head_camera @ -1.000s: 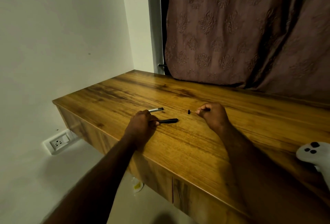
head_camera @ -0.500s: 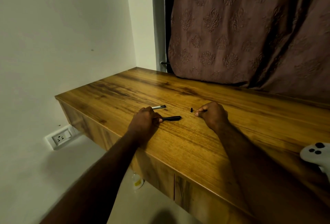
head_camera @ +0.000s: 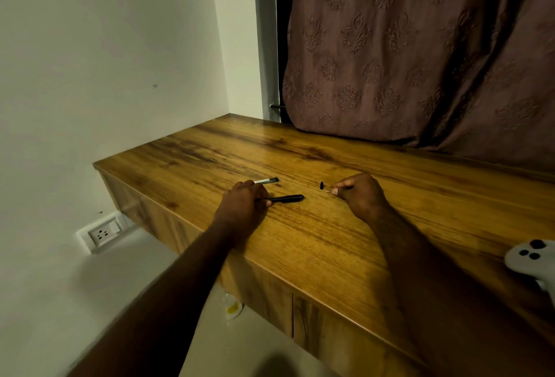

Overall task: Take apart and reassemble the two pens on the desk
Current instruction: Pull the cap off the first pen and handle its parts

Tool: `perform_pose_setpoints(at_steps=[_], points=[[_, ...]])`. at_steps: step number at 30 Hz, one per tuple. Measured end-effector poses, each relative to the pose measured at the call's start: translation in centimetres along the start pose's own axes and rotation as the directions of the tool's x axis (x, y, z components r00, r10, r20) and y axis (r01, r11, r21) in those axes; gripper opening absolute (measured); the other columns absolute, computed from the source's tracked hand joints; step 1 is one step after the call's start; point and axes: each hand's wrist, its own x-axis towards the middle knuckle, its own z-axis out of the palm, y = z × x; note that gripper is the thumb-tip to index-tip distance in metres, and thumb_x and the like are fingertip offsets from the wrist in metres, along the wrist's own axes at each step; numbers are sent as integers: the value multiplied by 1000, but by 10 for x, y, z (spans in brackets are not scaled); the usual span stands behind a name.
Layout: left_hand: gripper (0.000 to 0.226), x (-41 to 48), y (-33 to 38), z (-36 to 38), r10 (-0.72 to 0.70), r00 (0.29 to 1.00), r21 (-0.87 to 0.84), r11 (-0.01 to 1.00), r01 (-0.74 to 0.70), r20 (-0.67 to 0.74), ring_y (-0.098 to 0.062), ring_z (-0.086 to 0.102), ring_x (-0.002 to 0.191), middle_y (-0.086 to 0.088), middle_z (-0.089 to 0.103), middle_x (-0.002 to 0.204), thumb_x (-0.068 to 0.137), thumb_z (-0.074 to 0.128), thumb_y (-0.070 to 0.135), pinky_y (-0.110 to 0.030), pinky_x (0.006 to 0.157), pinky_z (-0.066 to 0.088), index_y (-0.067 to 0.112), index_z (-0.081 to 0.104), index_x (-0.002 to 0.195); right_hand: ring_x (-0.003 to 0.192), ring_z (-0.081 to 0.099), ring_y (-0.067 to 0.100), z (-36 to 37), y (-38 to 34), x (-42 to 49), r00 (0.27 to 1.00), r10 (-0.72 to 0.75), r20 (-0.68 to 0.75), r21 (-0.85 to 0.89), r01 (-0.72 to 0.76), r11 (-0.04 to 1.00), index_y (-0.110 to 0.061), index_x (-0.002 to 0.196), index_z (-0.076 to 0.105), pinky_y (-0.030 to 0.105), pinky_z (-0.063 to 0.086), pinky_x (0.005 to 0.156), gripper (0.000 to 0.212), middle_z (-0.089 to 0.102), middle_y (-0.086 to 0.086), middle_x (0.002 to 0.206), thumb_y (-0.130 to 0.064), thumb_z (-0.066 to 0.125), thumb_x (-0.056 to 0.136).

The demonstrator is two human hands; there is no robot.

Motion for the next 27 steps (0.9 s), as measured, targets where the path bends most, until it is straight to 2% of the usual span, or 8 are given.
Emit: perform_pose_setpoints(at_steps=[4,6,10,14,17,21,24,27], points=[[25,0,-1,-2,19,1000,34,999,-19,12,-27,57,92,-5,62,96,83,52,35,-45,78,51,24,70,97,98,66,18,-1,-10,-9,987,-38,-159,170,65,983,-11,99,75,34,51,92,17,74,4,103,-20,69,86],[28,0,-2,-2,29,1000,39,999,-29,12,-27,57,91,-6,62,95,83,50,36,-45,76,51,24,70,98,92,66,15,-1,-20,-17,979,-102,-179,223,142,965,-7,98,75,32,52,89,15,74,5,99,-15,69,86],[22,0,-5,-1,41,999,34,999,-41,4,-26,57,92,-6,62,96,86,54,33,-45,76,51,24,70,99,95,65,16,17,-36,-29,973,-228,47,125,221,967,-11,100,75,34,52,88,20,73,3,101,-20,73,82],[20,0,-4,-1,25,1000,18,1000,-25,-14,-25,59,90,-6,63,97,87,58,31,-41,76,51,21,69,99,102,60,16,26,-41,-28,950,-246,190,-149,276,950,-22,117,68,37,50,90,39,64,-5,110,-38,72,81],[15,2,-6,-4,-123,985,-125,986,108,-119,-24,60,83,-9,64,91,87,60,24,-35,71,50,13,69,91,104,59,17,27,-39,-26,940,-272,207,-171,308,936,-25,117,68,40,50,89,37,63,-5,110,-40,69,83],[15,15,-25,-14,-482,865,-412,822,392,-139,-28,65,94,-14,70,97,89,62,14,-26,77,43,5,69,98,104,59,16,29,-35,-23,931,-302,203,-161,336,928,-26,115,68,40,51,89,36,62,-8,109,-39,70,82],[26,30,-32,-15,-546,837,-442,758,481,-26,-26,65,98,-14,70,104,86,67,14,-29,83,47,4,67,110,97,60,12,30,-34,-22,926,-325,192,-110,349,930,-25,112,69,37,52,85,34,61,-9,101,-38,72,81],[37,50,-32,-16,-512,848,-396,756,521,138,-22,64,89,-12,67,102,82,73,15,-30,78,51,6,66,117,85,58,12,31,-35,-21,929,-343,139,-63,354,933,-28,97,69,35,51,76,15,60,-9,89,-36,68,85]])
